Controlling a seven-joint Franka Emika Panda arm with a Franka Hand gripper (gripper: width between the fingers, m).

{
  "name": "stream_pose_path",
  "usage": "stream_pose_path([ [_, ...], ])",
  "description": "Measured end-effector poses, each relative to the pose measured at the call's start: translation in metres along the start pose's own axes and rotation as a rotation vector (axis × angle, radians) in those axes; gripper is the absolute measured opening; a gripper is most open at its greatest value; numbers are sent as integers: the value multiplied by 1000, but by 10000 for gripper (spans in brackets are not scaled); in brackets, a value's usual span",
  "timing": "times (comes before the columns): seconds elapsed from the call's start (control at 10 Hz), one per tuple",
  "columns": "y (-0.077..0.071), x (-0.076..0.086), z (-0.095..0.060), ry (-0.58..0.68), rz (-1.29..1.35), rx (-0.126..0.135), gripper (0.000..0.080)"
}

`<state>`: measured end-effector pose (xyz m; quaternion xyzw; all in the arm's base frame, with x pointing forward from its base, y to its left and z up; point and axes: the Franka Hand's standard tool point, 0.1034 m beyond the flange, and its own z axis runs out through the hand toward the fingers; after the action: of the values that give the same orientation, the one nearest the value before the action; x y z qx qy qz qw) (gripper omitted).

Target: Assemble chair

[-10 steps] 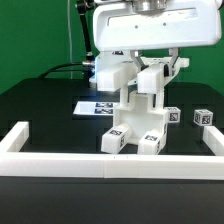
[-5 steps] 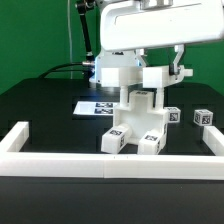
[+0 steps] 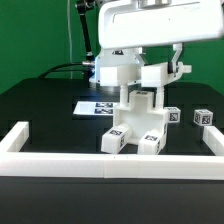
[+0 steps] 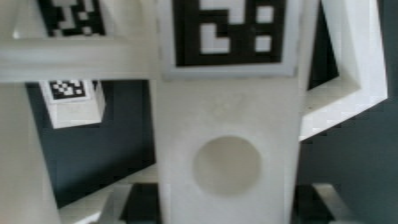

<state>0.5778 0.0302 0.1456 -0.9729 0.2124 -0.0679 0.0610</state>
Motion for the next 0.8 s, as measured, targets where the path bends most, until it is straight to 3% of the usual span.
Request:
stream_pose_path([
  [0.1,3,-1,1,-61,8,-10,291],
  [0.8,2,-8,7,-69,1,-16,291],
])
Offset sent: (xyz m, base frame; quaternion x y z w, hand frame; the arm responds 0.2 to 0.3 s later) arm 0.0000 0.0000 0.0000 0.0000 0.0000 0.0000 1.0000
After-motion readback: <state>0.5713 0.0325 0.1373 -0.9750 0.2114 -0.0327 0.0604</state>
